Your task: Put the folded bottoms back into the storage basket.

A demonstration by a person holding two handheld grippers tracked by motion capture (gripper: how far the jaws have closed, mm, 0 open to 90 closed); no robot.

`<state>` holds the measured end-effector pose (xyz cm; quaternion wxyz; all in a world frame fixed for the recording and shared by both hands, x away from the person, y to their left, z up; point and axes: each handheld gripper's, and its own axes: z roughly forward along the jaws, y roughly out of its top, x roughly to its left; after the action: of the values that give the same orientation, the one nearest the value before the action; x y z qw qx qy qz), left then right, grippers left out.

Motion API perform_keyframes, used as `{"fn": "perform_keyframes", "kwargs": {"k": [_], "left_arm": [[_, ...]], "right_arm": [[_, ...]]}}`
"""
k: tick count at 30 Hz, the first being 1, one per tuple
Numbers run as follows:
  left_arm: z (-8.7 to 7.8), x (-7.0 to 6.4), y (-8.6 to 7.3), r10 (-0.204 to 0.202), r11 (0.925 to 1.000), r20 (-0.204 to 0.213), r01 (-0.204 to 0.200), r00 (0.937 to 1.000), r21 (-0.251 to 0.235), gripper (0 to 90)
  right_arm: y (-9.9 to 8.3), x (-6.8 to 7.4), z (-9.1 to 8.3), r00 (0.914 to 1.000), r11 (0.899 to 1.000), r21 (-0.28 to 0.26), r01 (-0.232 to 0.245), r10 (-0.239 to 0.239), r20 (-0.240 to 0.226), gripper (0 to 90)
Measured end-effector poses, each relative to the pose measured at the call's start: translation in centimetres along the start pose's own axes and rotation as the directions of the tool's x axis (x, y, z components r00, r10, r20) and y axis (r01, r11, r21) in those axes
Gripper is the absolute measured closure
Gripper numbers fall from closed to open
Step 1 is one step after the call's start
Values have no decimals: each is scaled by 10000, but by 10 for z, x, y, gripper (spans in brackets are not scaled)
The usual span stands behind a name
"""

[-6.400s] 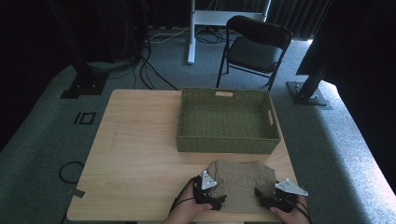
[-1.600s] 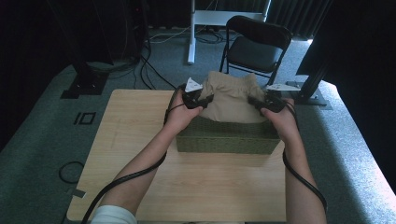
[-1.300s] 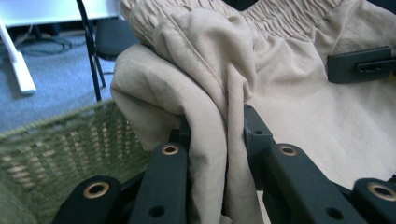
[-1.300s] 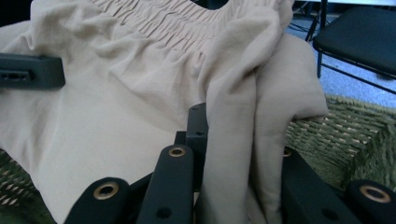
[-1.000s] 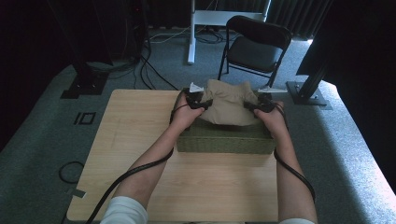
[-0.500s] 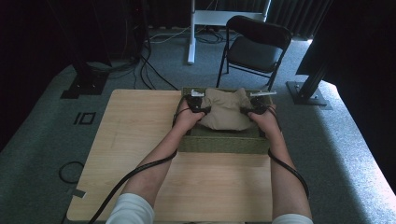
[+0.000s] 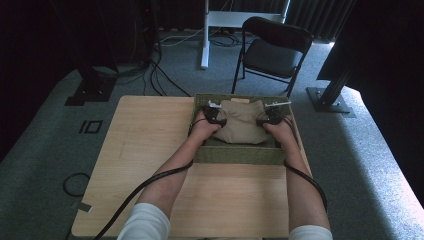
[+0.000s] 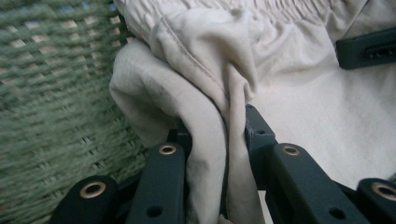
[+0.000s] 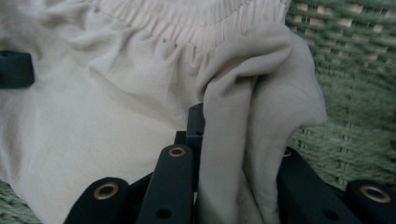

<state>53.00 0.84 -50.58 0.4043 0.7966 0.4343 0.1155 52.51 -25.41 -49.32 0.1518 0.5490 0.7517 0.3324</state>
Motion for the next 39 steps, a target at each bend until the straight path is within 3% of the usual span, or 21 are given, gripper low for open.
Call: {"fn": "perform_keyframes", "kwargs": {"k": [4, 5, 7, 12, 14, 20, 22, 24, 26, 28, 30, 31, 33, 35, 38, 39], "left_arm": [[4, 1, -3, -52, 9995, -54, 54, 10000, 303, 750], [5, 2, -3, -262, 9991, -86, 265, 9996, 340, 740], [7, 3, -5, -121, 9981, -104, 127, 9999, 611, 740], [8, 3, -6, -146, 9969, -142, 156, 9998, 769, 733], [9, 2, -7, 19, 9962, -251, 3, 9997, 869, 702], [14, 1, -10, 366, 9936, -372, -323, 9986, 1083, 436], [14, 1, -10, 187, 9942, -473, -136, 9987, 1069, 385], [14, 2, -10, 141, 9941, -482, -88, 9987, 1084, 331], [13, 3, -10, 14, 9943, -425, 31, 9991, 1062, 312], [12, 3, -10, -49, 9950, -370, 86, 9993, 992, 295], [11, 2, -10, -66, 9967, -308, 90, 9995, 808, 240], [10, 2, -9, -24, 9979, -276, 42, 9996, 648, 202], [5, 2, -6, 268, 9986, -605, -240, 9978, 462, 198], [-1, 1, -1, 247, 9993, -713, -227, 9972, 284, 192], [-9, -1, 4, 117, 9999, -463, -115, 9989, 49, 184], [-11, -2, 5, 266, 9996, -369, -264, 9990, 44, 184]], "right_arm": [[-5, -3, 8, 9996, 9993, 265, -279, 280, -53, 792], [-5, -3, 9, 9996, 9990, 350, -290, 293, -56, 791], [-5, -3, 12, 9994, 9982, 512, -310, 317, -131, 791], [-7, -3, 18, 9994, 9953, 906, -343, 347, -27, 781], [-7, -2, 20, 9996, 9945, 1008, -289, 288, 30, 761], [-8, -5, 20, 9988, 9956, 917, -204, 163, 460, 544], [-9, -3, 22, 9976, 9932, 1142, 239, -311, 615, 461], [-9, -2, 23, 9966, 9918, 1255, 244, -339, 746, 363], [-8, -3, 22, 9966, 9946, 1024, 150, -231, 785, 307], [-6, -4, 18, 9931, 9963, 598, 617, -673, 955, 269], [-4, -3, 13, 9927, 9944, 483, 943, -976, 707, 236], [-2, -2, 11, 9937, 9950, 285, 960, -974, 548, 210], [0, -1, 5, 9942, 9951, -59, 983, -979, 438, 201], [3, -2, -2, 9923, 9923, -371, 1184, -1169, 406, 197], [5, -4, -9, 9942, 9915, -800, 1026, -997, 398, 177], [6, -4, -12, 9945, 9912, -871, 994, -959, 432, 176]]}}
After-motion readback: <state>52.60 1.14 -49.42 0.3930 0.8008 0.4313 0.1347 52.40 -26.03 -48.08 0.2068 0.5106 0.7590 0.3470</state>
